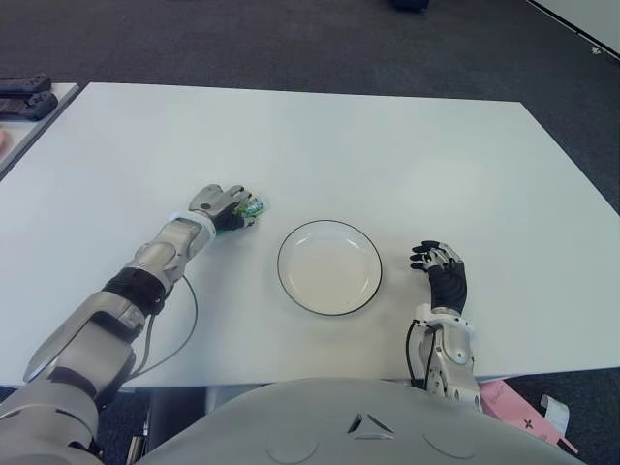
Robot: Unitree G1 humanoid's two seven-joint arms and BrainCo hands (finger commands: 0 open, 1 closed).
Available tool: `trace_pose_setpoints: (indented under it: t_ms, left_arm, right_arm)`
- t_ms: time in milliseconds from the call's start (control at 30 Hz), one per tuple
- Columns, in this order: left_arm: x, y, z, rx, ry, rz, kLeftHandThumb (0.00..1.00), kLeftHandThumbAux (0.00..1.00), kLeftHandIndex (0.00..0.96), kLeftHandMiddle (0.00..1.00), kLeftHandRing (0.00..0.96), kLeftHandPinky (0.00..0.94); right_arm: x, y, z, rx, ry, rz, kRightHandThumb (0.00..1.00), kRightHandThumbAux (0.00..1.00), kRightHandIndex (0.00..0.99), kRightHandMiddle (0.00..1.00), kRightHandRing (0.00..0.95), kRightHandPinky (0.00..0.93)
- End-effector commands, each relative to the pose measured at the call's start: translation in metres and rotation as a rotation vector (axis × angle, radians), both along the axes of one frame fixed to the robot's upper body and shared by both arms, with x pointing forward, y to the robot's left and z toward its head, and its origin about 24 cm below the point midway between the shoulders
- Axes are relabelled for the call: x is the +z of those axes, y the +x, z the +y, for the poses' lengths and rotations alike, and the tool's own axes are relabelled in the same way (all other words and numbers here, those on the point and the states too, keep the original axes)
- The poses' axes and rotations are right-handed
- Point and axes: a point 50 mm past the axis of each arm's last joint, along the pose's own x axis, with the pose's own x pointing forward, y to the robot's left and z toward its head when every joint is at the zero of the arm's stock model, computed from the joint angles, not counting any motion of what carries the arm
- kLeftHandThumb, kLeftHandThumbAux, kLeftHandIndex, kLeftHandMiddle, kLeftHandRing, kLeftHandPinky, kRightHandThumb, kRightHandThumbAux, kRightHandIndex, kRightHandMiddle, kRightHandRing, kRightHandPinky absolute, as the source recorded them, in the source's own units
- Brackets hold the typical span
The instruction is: Put the toothpaste on the table into the plate.
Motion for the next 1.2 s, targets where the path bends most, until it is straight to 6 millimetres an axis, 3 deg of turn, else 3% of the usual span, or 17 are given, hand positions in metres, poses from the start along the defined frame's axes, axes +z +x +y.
trace_pose_setpoints:
  t_ms: [33,433,567,667,733,800,833,900,1000,1200]
  left_arm:
    - [-0.048,-0.045,0.001,-0.027,0.077,0.235,0.412,0.225,0.0,0.027,0.0,0.048]
    - [-0.045,-0.049,0.003,-0.041,0.079,0.253,0.398,0.207,0.0,0.032,0.005,0.067]
    - [-0.045,-0.05,0.004,-0.016,0.059,0.243,0.428,0.234,0.0,0.064,0.059,0.162]
    - [-0.041,-0.053,0.006,0.034,0.018,0.212,0.54,0.284,0.074,0.157,0.153,0.298]
    - [-0.039,-0.055,0.008,0.062,-0.001,0.197,0.655,0.334,0.259,0.285,0.275,0.383]
    - [-0.037,-0.055,0.007,0.088,-0.016,0.182,0.722,0.373,0.347,0.376,0.367,0.447]
    - [-0.037,-0.055,0.007,0.101,-0.023,0.18,0.741,0.384,0.369,0.403,0.394,0.465]
    - [-0.038,-0.055,0.007,0.115,-0.029,0.18,0.802,0.548,0.393,0.46,0.503,0.554]
    - [-0.039,-0.058,0.009,0.139,-0.069,0.175,0.834,0.624,0.408,0.486,0.617,0.637]
    - [-0.04,-0.059,0.01,0.165,-0.141,0.171,0.852,0.661,0.406,0.515,0.741,0.571]
  right_arm:
    - [-0.018,-0.012,0.007,-0.02,0.066,0.105,0.709,0.726,0.428,0.53,0.529,0.527]
    - [-0.018,-0.012,0.007,-0.006,0.049,0.109,0.708,0.726,0.429,0.523,0.519,0.512]
    - [-0.018,-0.012,0.007,-0.007,0.05,0.111,0.708,0.726,0.429,0.522,0.517,0.512]
    - [-0.018,-0.011,0.007,-0.013,0.055,0.116,0.708,0.726,0.429,0.525,0.52,0.519]
    - [-0.018,-0.011,0.007,-0.015,0.057,0.117,0.708,0.726,0.429,0.528,0.523,0.523]
    - [-0.018,-0.011,0.007,-0.018,0.06,0.118,0.709,0.726,0.429,0.529,0.524,0.522]
    - [-0.018,-0.011,0.007,-0.019,0.06,0.118,0.709,0.726,0.429,0.529,0.524,0.521]
    - [-0.018,-0.011,0.007,-0.02,0.06,0.118,0.709,0.726,0.429,0.53,0.525,0.519]
    - [-0.018,-0.011,0.007,-0.021,0.062,0.116,0.709,0.726,0.428,0.531,0.526,0.521]
    - [-0.019,-0.01,0.007,-0.023,0.064,0.116,0.709,0.727,0.428,0.527,0.525,0.521]
